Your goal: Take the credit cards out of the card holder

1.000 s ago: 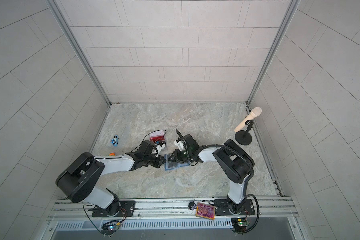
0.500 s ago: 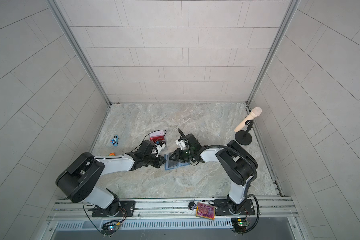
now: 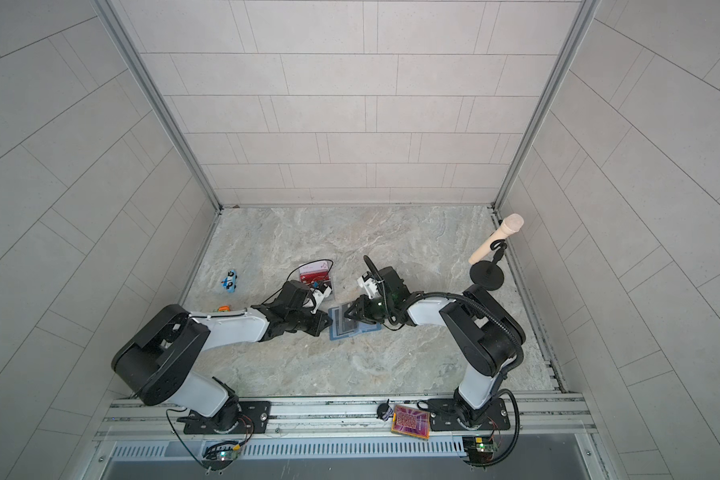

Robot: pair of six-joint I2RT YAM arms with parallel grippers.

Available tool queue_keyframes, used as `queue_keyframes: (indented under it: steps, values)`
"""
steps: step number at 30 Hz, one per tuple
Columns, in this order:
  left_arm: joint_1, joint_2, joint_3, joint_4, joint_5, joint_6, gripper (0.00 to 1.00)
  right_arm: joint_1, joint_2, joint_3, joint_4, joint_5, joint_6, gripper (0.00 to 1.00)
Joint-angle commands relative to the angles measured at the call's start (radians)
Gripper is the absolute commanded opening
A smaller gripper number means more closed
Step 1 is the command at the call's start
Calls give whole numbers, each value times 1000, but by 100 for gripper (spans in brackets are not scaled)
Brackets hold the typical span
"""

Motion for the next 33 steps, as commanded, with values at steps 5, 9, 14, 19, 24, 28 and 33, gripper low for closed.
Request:
queue_keyframes:
  steps: [5,9,14,19,24,28,33]
  values:
    - [-6,29,13,-58,-29,17,0,-15,-55,-13,6,-11,-3,26]
    - [-6,26,13,-60,-29,17,0,-23,-73,-13,-25,-4,-21,25]
    - [-6,27,15,-61,-30,17,0,-32,-96,-15,-80,21,-52,22]
    - [-6,18,13,-61,-29,23,0,-35,-118,-8,-140,53,-82,18]
    - [-8,15,12,-63,-28,26,0,-37,-133,-1,-182,71,-101,12]
    - [-8,10,11,-63,-29,26,0,-38,-143,10,-235,96,-125,7]
    - [-8,-3,12,-68,-37,27,9,-39,-171,31,-321,135,-168,2]
